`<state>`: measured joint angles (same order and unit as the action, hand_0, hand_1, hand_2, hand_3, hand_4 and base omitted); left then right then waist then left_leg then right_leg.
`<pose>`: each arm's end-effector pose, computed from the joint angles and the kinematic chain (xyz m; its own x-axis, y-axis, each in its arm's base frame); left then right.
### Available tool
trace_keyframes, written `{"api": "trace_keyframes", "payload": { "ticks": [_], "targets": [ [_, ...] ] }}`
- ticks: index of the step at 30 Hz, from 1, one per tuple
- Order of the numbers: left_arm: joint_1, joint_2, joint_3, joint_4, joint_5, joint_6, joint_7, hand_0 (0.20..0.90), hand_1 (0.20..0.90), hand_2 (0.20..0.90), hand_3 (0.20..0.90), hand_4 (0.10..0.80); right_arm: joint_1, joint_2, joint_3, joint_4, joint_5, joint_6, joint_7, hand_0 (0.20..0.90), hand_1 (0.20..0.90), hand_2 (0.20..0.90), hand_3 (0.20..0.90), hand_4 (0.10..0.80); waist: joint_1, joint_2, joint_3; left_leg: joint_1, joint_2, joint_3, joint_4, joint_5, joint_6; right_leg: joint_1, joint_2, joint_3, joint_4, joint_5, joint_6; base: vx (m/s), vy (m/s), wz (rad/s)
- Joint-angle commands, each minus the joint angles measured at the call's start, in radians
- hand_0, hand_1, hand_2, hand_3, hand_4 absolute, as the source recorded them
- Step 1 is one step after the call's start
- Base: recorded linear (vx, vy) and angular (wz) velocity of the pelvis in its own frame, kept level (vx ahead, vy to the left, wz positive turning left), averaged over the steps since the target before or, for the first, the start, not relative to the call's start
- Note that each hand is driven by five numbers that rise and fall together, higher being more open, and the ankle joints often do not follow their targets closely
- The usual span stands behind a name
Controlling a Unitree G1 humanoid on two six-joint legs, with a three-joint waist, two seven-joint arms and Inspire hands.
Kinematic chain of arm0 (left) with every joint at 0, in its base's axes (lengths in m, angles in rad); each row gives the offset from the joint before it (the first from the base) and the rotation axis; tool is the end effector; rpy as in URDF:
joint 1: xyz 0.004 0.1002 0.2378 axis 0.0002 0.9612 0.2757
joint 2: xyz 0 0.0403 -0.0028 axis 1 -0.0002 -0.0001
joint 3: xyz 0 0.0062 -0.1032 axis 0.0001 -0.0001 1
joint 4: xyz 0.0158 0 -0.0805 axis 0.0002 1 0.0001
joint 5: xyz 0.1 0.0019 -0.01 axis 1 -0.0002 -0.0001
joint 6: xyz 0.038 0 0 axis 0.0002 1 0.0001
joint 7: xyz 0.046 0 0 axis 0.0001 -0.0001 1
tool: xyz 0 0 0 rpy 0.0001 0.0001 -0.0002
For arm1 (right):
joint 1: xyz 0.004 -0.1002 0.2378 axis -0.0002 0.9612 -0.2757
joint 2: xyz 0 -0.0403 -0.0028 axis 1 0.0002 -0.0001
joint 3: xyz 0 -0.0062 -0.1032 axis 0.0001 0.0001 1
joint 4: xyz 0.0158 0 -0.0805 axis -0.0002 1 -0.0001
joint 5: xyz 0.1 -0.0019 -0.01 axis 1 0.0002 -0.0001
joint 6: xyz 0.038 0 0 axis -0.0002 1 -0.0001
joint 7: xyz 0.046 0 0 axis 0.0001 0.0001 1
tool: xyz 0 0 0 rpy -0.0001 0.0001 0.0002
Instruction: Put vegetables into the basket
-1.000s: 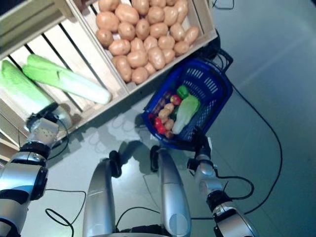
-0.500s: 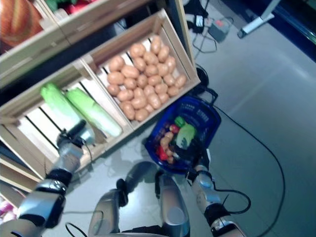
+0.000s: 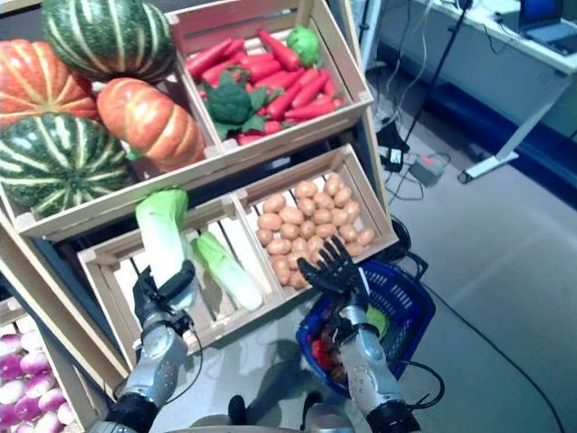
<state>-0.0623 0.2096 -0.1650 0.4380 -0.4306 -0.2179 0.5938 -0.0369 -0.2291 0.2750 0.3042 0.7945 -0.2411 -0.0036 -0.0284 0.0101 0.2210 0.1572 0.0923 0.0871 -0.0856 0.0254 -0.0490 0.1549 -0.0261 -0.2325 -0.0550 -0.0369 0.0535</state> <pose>0.2003 0.1746 -0.0138 0.8149 0.5206 -0.2547 -0.5473 0.8358 -0.0426 0.1981 -0.1583 -0.0008 0.9902 0.0759 -0.1177 -0.0076 0.8682 0.4962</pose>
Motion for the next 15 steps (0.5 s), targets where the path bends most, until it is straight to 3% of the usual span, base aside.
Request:
{"api": "trace_keyframes", "payload": {
  "ticks": [1, 8, 15],
  "targets": [
    [-0.159, 0.155, -0.037, -0.216, 0.254, -0.160, -0.120, 0.300, 0.300, 0.300, 0.300, 0.400, -0.032, 0.009, -0.014, -0.081, 0.067, -0.014, 0.118, 0.900, 0.900, 0.900, 0.900, 0.800, 0.007, -0.020, -0.124, -0.005, -0.068, 0.011, -0.002, -0.083, 0.048, 0.024, -0.021, -0.010, -0.032, -0.013, -0.031, -0.047, -0.076, 0.04],
    [-0.193, 0.215, -0.119, -0.239, 0.413, -0.174, -0.210, 0.300, 0.300, 0.300, 0.300, 0.400, -0.103, -0.014, -0.015, -0.113, 0.119, 0.020, 0.109, 0.900, 0.900, 0.900, 0.900, 0.800, 0.016, -0.027, -0.143, 0.018, -0.061, 0.033, -0.002, -0.097, 0.052, 0.041, -0.017, -0.012, -0.032, -0.019, -0.031, -0.004, -0.045, 0.02],
    [-0.228, 0.242, -0.171, -0.275, 0.525, -0.214, -0.215, 0.300, 0.300, 0.300, 0.300, 0.400, -0.146, -0.008, -0.010, -0.112, 0.161, 0.066, 0.110, 0.900, 0.900, 0.900, 0.900, 0.800, 0.021, -0.030, -0.156, 0.039, -0.057, 0.052, -0.002, -0.108, 0.053, 0.052, -0.019, -0.007, -0.032, -0.023, -0.026, 0.000, 0.000, 0.00]
  ]
}}
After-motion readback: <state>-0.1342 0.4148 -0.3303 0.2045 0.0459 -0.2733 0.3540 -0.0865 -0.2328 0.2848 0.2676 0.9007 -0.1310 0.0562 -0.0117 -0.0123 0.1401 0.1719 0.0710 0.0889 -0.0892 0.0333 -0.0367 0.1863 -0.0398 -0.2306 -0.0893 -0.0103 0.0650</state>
